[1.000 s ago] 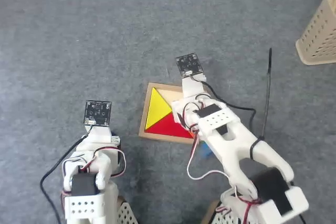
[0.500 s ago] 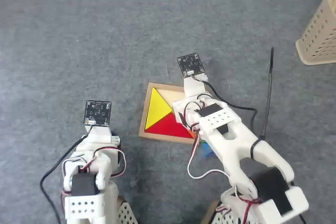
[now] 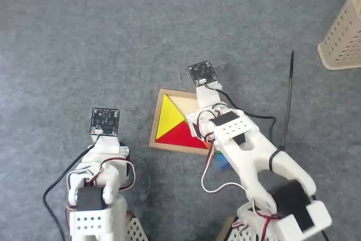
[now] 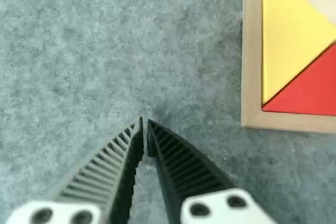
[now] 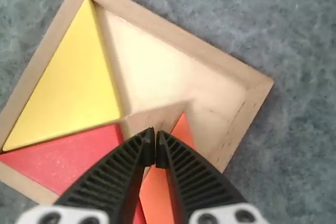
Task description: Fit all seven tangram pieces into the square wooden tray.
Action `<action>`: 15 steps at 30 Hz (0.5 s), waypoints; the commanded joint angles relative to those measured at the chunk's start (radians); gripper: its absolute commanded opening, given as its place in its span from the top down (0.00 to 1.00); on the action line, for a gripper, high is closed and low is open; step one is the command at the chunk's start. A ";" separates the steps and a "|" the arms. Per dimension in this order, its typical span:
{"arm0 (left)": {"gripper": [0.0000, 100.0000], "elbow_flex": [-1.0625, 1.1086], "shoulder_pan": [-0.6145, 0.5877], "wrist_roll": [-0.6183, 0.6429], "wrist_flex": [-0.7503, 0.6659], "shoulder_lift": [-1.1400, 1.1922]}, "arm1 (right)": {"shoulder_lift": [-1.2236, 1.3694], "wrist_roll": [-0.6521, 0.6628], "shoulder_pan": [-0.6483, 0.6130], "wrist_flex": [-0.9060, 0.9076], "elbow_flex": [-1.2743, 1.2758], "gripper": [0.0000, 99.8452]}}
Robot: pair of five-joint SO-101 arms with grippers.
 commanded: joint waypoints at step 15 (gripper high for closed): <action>0.98 -0.010 0.005 -0.003 0.006 -0.018 | -0.021 0.089 -0.027 0.151 -0.023 0.99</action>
